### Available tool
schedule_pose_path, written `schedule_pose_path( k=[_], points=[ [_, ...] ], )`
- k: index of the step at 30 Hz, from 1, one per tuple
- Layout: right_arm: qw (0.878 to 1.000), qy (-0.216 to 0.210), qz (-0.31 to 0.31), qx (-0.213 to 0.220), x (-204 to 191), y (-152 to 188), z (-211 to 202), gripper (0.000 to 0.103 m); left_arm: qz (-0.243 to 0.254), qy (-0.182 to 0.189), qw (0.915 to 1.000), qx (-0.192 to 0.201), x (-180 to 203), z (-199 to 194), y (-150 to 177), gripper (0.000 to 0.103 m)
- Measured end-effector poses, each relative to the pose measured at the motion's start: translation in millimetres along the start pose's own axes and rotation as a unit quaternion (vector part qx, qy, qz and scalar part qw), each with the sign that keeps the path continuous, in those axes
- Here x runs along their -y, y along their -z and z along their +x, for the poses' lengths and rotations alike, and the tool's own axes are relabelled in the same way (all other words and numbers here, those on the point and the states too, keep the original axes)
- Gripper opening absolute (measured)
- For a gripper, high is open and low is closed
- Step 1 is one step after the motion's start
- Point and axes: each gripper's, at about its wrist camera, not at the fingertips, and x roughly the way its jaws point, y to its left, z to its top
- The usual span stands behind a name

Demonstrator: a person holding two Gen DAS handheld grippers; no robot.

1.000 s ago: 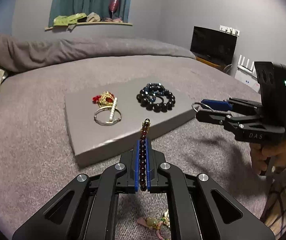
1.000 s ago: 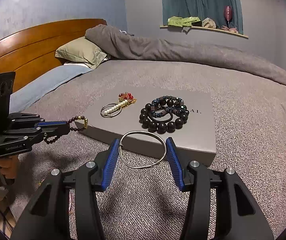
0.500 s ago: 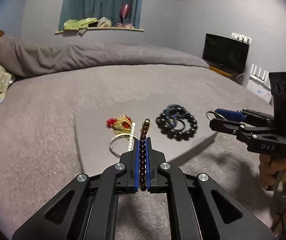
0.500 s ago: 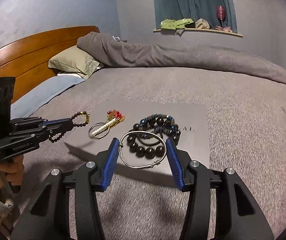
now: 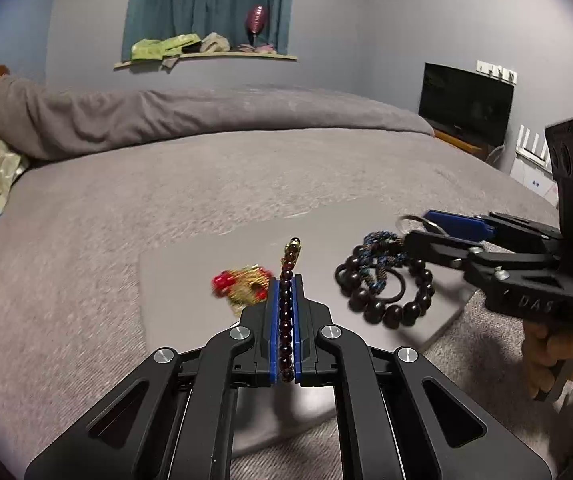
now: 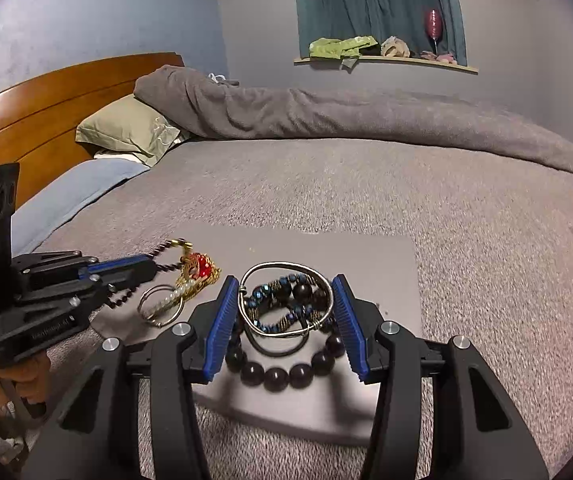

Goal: Organize jewelry
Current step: 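Carry the red bead bracelet in the left tool while the right tool carries the bangle onto the box, then open both tools to release the bracelet and bangle on the box lid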

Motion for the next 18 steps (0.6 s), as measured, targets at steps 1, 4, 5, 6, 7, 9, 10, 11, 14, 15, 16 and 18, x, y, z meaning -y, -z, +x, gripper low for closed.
schedule_pose_path(
  k=[1,4,5,6,7,9,10,11,14,15,16,18],
  points=[
    [1.000,0.001,-0.004,0.000,-1.9,-1.3,3.2,0.048,0.006,0.000,1.0000,-0.002,4.0,3.3,-0.3,0.006],
    [1.000,0.008,-0.016,-0.002,-8.0,-3.2,12.4,0.048,0.020,-0.005,0.9998,-0.006,10.8,14.0,-1.7,0.006],
    [1.000,0.010,-0.020,-0.003,-9.7,-3.8,14.9,0.048,0.021,-0.007,0.9997,-0.007,12.5,17.5,-1.8,0.006],
    [1.000,0.014,-0.026,-0.003,-11.5,-5.2,18.2,0.048,0.022,-0.009,0.9997,-0.008,13.6,19.9,-1.6,0.006],
    [0.999,0.016,-0.031,-0.004,-12.1,-6.0,20.1,0.048,0.025,-0.011,0.9996,-0.013,16.1,24.1,-0.7,0.006],
    [0.999,0.021,-0.042,-0.007,-14.4,-5.9,24.8,0.048,0.039,-0.019,0.9989,-0.019,20.2,30.3,1.7,0.006],
    [0.999,0.022,-0.046,-0.011,-14.7,-5.7,27.2,0.048,0.044,-0.024,0.9985,-0.022,22.6,32.4,2.2,0.006],
    [0.999,0.022,-0.047,-0.012,-13.9,-4.5,28.0,0.048,0.046,-0.026,0.9983,-0.024,23.4,33.3,2.8,0.006],
    [0.998,0.027,-0.053,-0.017,-13.2,-2.3,30.5,0.049,0.046,-0.032,0.9981,-0.023,25.9,33.2,3.1,0.013],
    [0.998,0.027,-0.055,-0.017,-13.6,-1.6,29.8,0.049,0.045,-0.033,0.9982,-0.021,25.4,32.0,2.9,0.015],
    [0.998,0.027,-0.057,-0.016,-13.9,-1.4,28.3,0.050,0.043,-0.033,0.9983,-0.019,24.4,29.6,2.2,0.016],
    [0.998,0.024,-0.058,-0.012,-14.4,-1.1,24.6,0.062,0.043,-0.036,0.9983,-0.014,24.8,23.9,2.8,0.017]
  ],
)
